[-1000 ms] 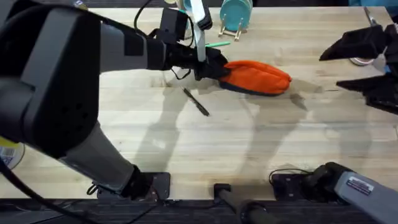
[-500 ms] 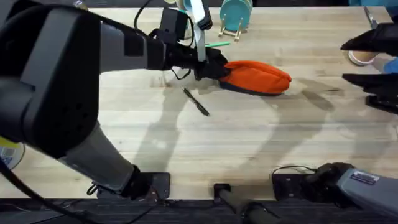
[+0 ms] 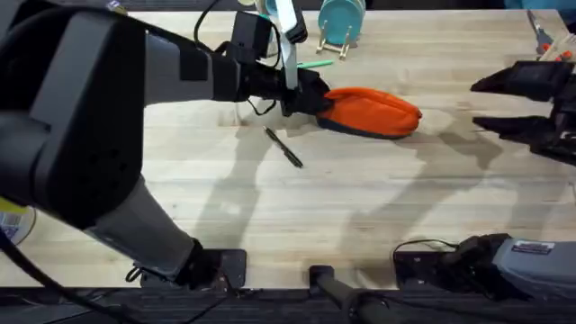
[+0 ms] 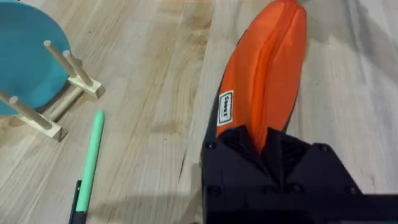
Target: Unzip the bag, pick up the pens from the table one at a time and place them inside, then zip the bag closed.
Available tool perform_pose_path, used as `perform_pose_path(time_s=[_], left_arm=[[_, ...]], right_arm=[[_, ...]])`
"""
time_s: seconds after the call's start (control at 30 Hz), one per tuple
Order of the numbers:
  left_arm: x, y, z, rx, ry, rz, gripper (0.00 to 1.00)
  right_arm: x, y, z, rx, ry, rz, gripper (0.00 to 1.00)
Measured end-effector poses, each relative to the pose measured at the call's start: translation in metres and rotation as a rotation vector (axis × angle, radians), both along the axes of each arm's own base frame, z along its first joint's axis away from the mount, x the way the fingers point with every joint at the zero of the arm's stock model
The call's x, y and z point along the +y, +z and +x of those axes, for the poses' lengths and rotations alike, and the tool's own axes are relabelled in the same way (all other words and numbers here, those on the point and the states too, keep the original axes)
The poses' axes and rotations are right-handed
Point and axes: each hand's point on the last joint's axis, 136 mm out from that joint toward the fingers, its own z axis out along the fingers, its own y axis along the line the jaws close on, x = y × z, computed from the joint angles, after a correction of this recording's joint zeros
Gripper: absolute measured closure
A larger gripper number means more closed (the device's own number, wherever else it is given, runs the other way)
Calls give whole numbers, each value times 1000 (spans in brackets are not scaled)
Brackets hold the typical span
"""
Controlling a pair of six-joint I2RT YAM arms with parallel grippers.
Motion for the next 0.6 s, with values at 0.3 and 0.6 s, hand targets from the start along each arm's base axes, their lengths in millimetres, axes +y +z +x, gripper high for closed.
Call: perform_pose_path(time_s=[0.3, 0.6], left_arm=[[0, 0, 0, 2, 0, 1, 958], [0, 0, 0, 2, 0, 1, 958]], right_arm=[[9, -41, 11, 56, 89, 57, 6], [41, -64, 27, 67, 231, 22, 6]])
